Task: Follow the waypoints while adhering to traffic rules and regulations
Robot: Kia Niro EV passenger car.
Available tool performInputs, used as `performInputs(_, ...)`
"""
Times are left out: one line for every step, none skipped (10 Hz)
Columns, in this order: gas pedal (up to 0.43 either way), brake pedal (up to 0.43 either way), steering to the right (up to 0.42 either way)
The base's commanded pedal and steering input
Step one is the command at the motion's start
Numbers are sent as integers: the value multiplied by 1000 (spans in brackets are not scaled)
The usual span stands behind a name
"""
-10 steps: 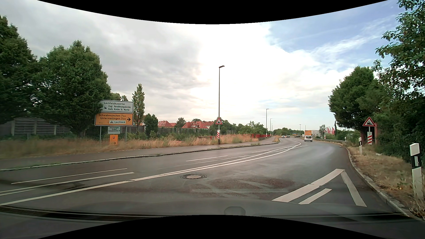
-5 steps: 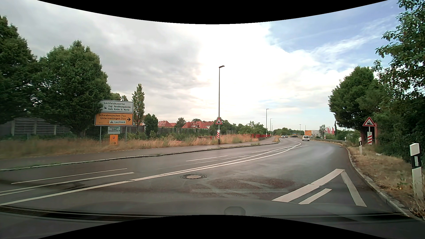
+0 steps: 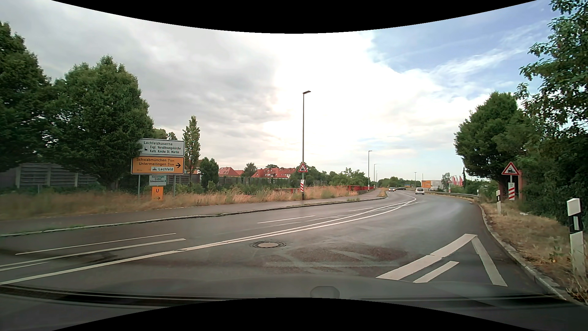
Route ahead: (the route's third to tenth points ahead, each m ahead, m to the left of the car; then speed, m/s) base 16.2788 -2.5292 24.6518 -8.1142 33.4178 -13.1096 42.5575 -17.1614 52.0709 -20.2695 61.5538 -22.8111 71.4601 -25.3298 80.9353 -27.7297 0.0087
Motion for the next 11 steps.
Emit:
performInputs(0,232,40)
performInputs(0,232,41)
performInputs(0,238,41)
performInputs(0,238,41)
performInputs(0,238,41)
performInputs(0,238,41)
performInputs(0,238,41)
performInputs(0,238,41)
performInputs(0,238,41)
performInputs(0,238,41)
performInputs(0,238,41)
